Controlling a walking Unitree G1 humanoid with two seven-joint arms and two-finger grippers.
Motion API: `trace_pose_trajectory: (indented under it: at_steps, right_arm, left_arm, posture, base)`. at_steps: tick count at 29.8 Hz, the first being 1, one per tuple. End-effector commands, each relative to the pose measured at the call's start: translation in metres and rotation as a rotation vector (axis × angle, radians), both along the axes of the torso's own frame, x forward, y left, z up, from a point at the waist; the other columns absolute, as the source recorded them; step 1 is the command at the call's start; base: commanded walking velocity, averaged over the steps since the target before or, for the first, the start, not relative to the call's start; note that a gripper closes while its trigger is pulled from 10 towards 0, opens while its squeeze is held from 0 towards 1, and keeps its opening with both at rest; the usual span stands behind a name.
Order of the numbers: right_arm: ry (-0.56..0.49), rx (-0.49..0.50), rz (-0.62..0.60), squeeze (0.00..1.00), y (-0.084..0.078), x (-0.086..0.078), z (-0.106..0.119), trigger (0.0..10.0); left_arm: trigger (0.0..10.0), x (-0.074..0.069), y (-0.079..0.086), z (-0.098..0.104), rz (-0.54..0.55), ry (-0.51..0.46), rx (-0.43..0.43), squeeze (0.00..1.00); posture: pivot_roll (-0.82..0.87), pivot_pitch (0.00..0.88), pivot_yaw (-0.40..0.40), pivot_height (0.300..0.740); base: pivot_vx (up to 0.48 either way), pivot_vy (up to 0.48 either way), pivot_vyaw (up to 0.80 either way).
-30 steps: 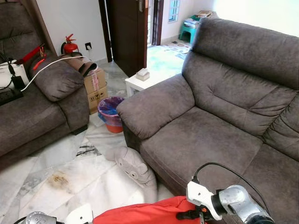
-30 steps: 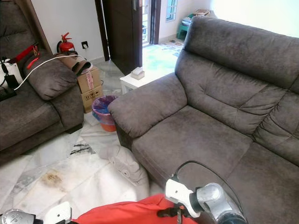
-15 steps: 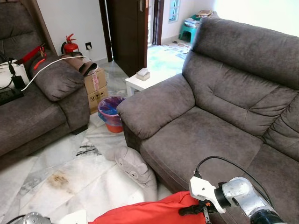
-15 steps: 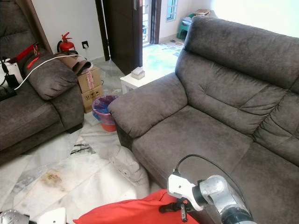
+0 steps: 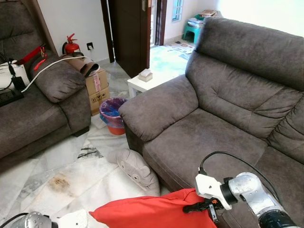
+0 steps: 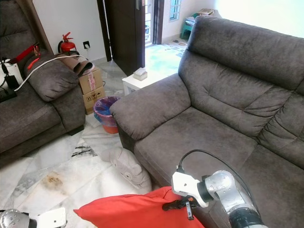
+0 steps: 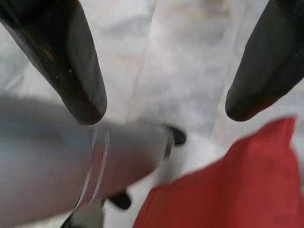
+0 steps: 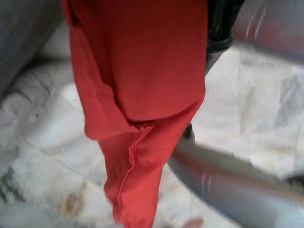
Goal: Move the pillow to the sofa from floor
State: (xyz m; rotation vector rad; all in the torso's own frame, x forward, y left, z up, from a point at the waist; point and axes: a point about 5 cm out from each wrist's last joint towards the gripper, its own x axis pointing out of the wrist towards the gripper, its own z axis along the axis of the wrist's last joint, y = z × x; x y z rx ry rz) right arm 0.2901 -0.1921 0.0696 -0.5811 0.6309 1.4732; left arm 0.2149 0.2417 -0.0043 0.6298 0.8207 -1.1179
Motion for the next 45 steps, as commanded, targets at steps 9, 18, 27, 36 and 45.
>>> trace_pose_trajectory:
  at_steps: [9,18,27,36,45]
  right_arm:
    - [-0.094,-0.117,0.043,0.0,-0.003,0.007,0.009,10.0]
    - [-0.123,-0.07,0.036,0.0,0.014,0.013,0.015,10.0]
    - [-0.09,0.035,0.119,0.0,0.045,0.002,0.009,10.0]
    - [-0.077,-0.012,0.132,0.0,0.034,-0.001,0.009,10.0]
    - [-0.065,-0.024,0.132,0.0,0.031,-0.004,0.007,10.0]
  left_arm:
    - [10.0,0.001,-0.002,-0.004,-0.043,0.009,0.044,0.0]
    - [10.0,0.004,-0.005,-0.003,-0.013,0.018,0.018,0.0]
    - [10.0,0.011,-0.018,0.005,-0.047,0.02,-0.063,0.0]
    - [10.0,0.004,-0.005,0.01,-0.155,0.053,-0.001,0.0]
    - [10.0,0.02,0.026,0.017,-0.116,-0.105,0.25,0.0]
  posture:
    - [0.15,0.051,-0.016,0.74]
    - [0.14,0.05,-0.021,0.74]
    - [0.15,0.049,-0.021,0.74]
    - [0.14,0.049,-0.025,0.74]
    - [0.15,0.053,-0.022,0.74]
  base:
    - [0.0,0.0,0.0]
    - [0.0,0.0,0.0]
    - [0.0,0.0,0.0]
    - [0.0,0.0,0.0]
    - [0.0,0.0,0.0]
